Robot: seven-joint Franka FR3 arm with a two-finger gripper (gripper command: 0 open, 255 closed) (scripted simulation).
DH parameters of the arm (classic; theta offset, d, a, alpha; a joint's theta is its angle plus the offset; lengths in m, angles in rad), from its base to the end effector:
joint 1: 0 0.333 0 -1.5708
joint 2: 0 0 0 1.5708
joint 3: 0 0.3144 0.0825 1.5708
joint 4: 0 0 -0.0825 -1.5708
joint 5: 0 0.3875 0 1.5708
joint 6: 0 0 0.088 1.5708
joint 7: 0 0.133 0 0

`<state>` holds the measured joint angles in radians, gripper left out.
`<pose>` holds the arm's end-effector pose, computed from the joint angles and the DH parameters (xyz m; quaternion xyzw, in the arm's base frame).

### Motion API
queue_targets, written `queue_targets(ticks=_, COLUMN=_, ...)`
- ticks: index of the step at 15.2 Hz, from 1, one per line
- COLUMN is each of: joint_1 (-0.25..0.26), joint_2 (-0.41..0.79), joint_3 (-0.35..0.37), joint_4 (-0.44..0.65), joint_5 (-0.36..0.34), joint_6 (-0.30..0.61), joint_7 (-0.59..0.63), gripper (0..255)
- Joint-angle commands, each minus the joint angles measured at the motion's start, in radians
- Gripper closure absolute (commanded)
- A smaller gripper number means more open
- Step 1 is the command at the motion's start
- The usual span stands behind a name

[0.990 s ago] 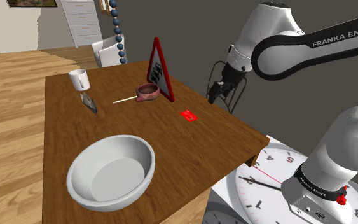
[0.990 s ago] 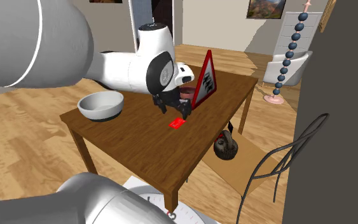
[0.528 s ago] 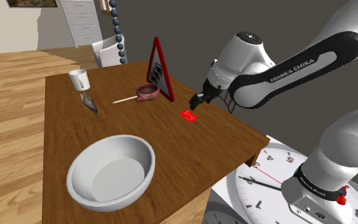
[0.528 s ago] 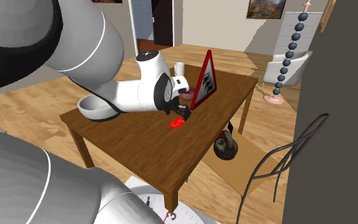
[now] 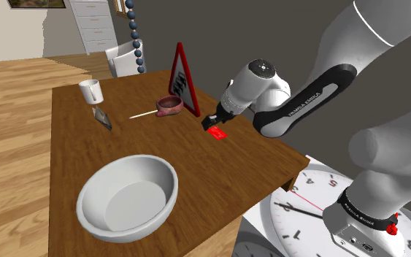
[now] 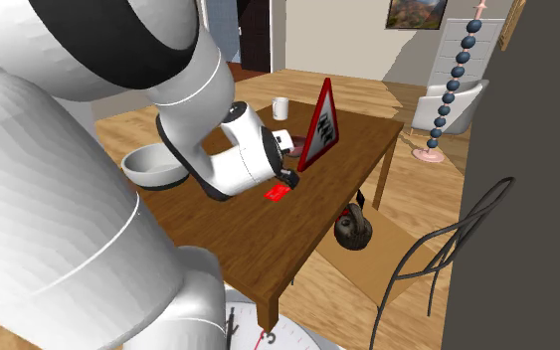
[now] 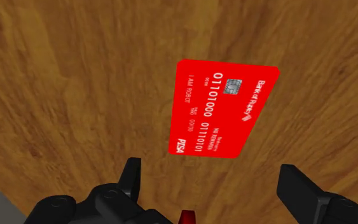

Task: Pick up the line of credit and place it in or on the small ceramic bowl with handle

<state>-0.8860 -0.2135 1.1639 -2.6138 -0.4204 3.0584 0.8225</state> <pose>0.4591 0.1540 0.3042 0.9571 -0.0427 0.2863 0.0170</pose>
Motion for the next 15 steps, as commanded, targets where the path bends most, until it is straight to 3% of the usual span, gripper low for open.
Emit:
queue_targets(ticks=1, joint_1=-0.172, joint_2=0.015, joint_3=0.154, joint_4=0.017, joint_5=-0.069, joint_6=0.023, joint_7=0.057, gripper=0)
queue_targets(ticks=3, joint_1=-0.365, joint_2=0.015, joint_3=0.335, joint_4=0.035, joint_5=-0.107, joint_6=0.045, joint_7=0.090, gripper=0)
queue_targets(ticks=4, joint_1=-0.419, joint_2=0.011, joint_3=0.387, joint_4=0.039, joint_5=-0.102, joint_6=0.053, joint_7=0.088, gripper=0)
queue_targets(ticks=11, joint_1=-0.417, joint_2=0.010, joint_3=0.386, joint_4=0.038, joint_5=-0.094, joint_6=0.053, joint_7=0.081, gripper=0)
queue_targets(ticks=12, joint_1=-0.417, joint_2=0.010, joint_3=0.386, joint_4=0.038, joint_5=-0.094, joint_6=0.053, joint_7=0.081, gripper=255)
queue_targets(ticks=15, joint_1=-0.418, joint_2=0.011, joint_3=0.386, joint_4=0.038, joint_5=-0.094, joint_6=0.053, joint_7=0.080, gripper=255)
